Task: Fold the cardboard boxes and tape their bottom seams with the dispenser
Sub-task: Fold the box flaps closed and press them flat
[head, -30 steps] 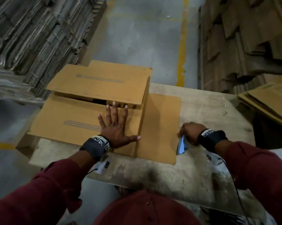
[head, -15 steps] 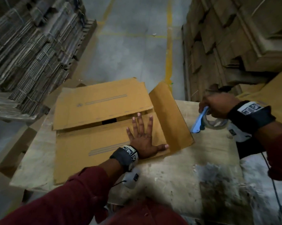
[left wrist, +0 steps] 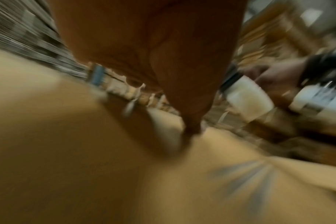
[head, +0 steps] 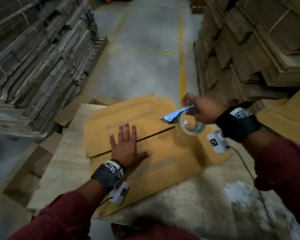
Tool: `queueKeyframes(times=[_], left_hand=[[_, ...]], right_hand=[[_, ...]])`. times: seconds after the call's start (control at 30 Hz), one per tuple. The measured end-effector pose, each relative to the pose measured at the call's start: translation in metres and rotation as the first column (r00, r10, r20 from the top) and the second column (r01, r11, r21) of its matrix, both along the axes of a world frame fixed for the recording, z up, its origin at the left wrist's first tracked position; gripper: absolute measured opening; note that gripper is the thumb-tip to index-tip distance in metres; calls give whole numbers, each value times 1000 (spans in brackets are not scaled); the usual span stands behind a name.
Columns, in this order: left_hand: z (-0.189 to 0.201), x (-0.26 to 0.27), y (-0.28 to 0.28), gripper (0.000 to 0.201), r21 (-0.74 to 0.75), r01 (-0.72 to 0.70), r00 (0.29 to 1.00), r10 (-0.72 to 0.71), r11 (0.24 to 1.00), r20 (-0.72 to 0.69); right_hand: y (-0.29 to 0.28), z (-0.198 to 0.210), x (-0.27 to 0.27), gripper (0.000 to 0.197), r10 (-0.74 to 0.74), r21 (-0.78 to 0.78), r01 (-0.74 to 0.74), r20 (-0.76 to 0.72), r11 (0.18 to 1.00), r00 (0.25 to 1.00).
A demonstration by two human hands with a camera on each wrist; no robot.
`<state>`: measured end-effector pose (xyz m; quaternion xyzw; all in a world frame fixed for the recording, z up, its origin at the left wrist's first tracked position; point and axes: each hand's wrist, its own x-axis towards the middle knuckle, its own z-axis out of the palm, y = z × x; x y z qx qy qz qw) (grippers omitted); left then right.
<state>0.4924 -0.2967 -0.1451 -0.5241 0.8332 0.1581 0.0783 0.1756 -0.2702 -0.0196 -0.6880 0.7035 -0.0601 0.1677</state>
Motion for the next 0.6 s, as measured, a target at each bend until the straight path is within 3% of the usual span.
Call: queueKeyframes(times=[0.13, 0.27, 0.33, 0.4, 0.43, 0.5, 0.53, 0.6], left_hand=[[-38, 91, -1, 113, 88, -64, 997, 60, 994, 43], [-41, 124, -3, 110, 154, 109, 994, -110, 982, 2], [-32, 127, -13, 107, 219, 114, 989, -91, 969, -113], [-18, 133, -26, 93, 357, 24, 939, 101, 934, -327], [-5, 139, -32, 80, 451, -61, 838, 291, 890, -462], [19, 153, -38, 48, 640, -191, 461, 644, 744, -611], [31, 160, -39, 36, 727, -194, 279, 747, 659, -603], [54, 170, -40, 45, 843, -128, 51, 852, 523, -521]], right_hand=[[-32, -20, 84, 45, 84, 70, -93, 126, 993, 988], [-59, -24, 147, 56, 138, 129, -165, 196, 978, 971], [-69, -24, 169, 62, 162, 152, -198, 224, 968, 961], [-74, -23, 184, 60, 182, 150, -223, 247, 963, 952], [-77, -21, 189, 59, 192, 135, -233, 264, 963, 945], [-80, -18, 196, 58, 228, 75, -261, 298, 963, 927], [-82, -17, 200, 60, 259, 38, -283, 304, 958, 917], [-85, -13, 210, 58, 307, 5, -325, 315, 946, 898]])
